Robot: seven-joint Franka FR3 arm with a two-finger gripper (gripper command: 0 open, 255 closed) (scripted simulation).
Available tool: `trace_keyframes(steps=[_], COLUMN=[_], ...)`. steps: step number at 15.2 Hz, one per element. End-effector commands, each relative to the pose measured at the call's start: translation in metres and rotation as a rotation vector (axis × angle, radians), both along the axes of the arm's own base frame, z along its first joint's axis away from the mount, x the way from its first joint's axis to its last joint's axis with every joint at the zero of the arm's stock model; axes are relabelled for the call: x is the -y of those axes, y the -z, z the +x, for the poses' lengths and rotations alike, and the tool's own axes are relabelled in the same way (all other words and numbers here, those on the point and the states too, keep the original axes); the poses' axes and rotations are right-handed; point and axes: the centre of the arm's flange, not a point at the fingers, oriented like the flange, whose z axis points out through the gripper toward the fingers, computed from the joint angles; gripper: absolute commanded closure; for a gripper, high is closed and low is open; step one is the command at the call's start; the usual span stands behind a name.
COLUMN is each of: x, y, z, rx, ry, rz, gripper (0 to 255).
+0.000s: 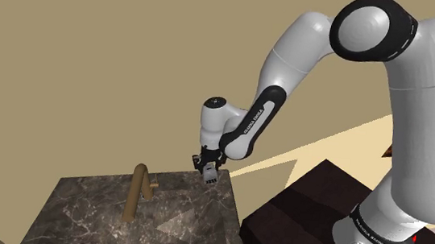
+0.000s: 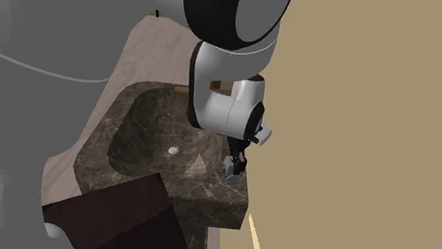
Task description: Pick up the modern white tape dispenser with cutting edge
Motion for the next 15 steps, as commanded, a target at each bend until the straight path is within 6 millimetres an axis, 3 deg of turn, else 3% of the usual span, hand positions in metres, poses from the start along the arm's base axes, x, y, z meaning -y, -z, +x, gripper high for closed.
trace_keyframes(steps=[1,13,15], x=[0.011,0.011,0.011], y=[-0.008,-0.072,-0.072], z=[0.006,0.006,0.006], rx=[0.0,0.0,0.0], ry=[0.023,0.023,0.023], rz=[-0.006,-0.006,-0.006], gripper=[255,255,255])
